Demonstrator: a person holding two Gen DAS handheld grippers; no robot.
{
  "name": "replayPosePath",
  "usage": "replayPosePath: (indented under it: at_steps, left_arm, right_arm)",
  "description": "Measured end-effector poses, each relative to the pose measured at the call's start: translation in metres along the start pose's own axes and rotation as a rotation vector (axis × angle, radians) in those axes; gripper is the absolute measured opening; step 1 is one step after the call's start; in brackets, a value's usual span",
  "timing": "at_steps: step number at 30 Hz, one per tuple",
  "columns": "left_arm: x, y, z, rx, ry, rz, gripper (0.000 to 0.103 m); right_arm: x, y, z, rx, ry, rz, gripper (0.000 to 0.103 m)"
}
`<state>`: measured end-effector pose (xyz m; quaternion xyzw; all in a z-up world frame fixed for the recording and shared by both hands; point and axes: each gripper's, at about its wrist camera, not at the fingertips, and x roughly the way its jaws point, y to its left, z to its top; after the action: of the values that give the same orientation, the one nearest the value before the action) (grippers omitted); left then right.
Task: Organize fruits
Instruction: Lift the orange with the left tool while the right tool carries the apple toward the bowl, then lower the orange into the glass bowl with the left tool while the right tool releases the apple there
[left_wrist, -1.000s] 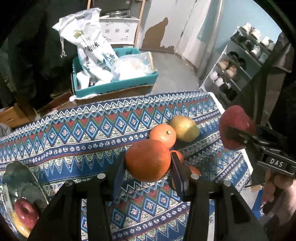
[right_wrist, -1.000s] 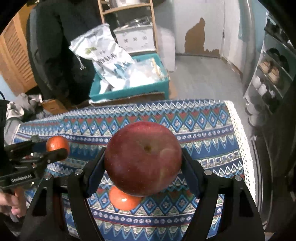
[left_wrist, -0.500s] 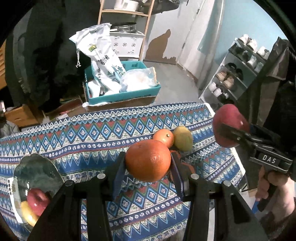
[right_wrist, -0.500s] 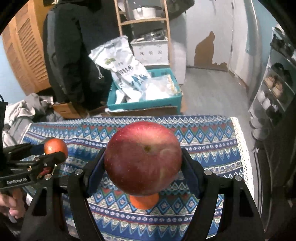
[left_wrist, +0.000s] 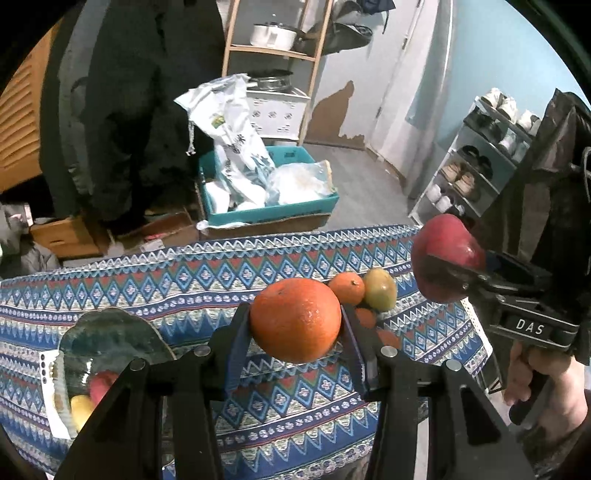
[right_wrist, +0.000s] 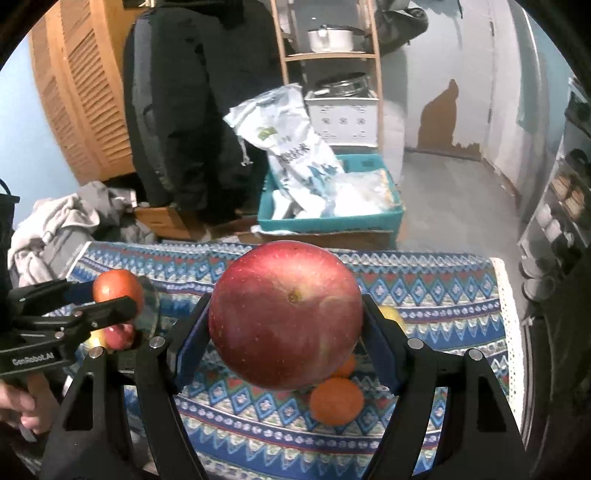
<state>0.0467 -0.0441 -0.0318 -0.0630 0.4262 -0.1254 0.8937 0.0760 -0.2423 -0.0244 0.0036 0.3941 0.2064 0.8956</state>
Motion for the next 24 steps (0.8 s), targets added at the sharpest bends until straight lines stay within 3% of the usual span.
replayPosePath:
  at_steps: [13,24]
  left_arm:
    - [-0.021,0.040,-0.002,-0.064,-0.033,0.033,0.048]
    - [-0.036,0.094,-0.012,-0.140,-0.043,0.094,0.048]
  right_arm:
    - [0.014,0.059,0.023,-0.078,-0.007,0.082,0.076]
    - [0.045,0.112,0.032,-0.121,0.038,0.163,0.076]
